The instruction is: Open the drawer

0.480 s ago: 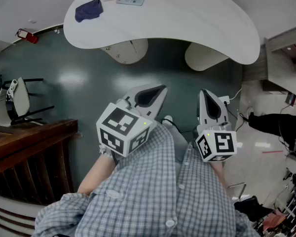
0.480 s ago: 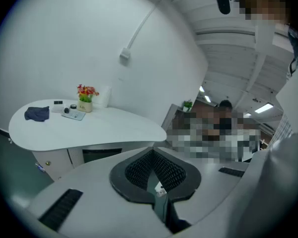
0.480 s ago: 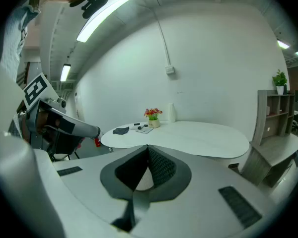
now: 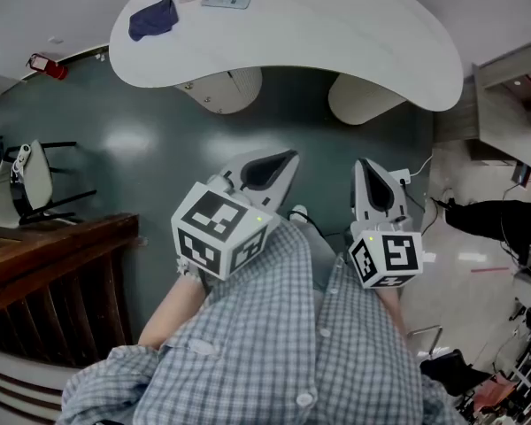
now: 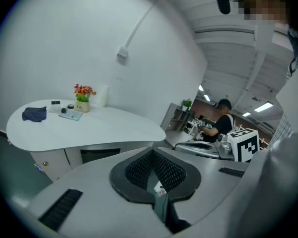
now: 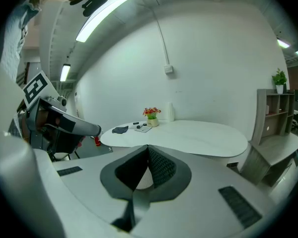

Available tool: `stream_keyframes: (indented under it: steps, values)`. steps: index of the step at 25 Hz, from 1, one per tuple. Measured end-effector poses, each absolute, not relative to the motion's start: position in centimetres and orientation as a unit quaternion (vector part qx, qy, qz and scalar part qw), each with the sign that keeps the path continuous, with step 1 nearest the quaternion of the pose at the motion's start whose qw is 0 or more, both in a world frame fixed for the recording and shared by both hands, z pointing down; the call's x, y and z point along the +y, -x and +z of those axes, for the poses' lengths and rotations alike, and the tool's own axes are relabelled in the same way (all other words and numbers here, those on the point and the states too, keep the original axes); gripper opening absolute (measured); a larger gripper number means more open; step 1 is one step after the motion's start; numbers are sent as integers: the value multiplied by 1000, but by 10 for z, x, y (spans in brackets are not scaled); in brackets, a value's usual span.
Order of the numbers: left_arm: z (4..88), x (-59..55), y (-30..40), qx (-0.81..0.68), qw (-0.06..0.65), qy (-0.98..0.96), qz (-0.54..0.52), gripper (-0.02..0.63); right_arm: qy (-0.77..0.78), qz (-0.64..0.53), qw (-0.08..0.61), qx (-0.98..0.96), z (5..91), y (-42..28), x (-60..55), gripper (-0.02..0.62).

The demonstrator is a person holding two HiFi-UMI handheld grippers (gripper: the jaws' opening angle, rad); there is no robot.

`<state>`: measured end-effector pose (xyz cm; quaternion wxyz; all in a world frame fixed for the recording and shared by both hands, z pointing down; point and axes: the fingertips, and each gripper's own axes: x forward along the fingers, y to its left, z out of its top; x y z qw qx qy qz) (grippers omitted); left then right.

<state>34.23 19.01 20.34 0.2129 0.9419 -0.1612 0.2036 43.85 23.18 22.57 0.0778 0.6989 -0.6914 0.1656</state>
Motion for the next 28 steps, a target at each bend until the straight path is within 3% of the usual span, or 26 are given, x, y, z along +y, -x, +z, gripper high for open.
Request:
stream_keyframes:
  steps: [28]
  values:
    - [207, 212, -312, -328, 253, -896, 157, 3, -593, 165, 82, -784, 245, -436, 226, 9]
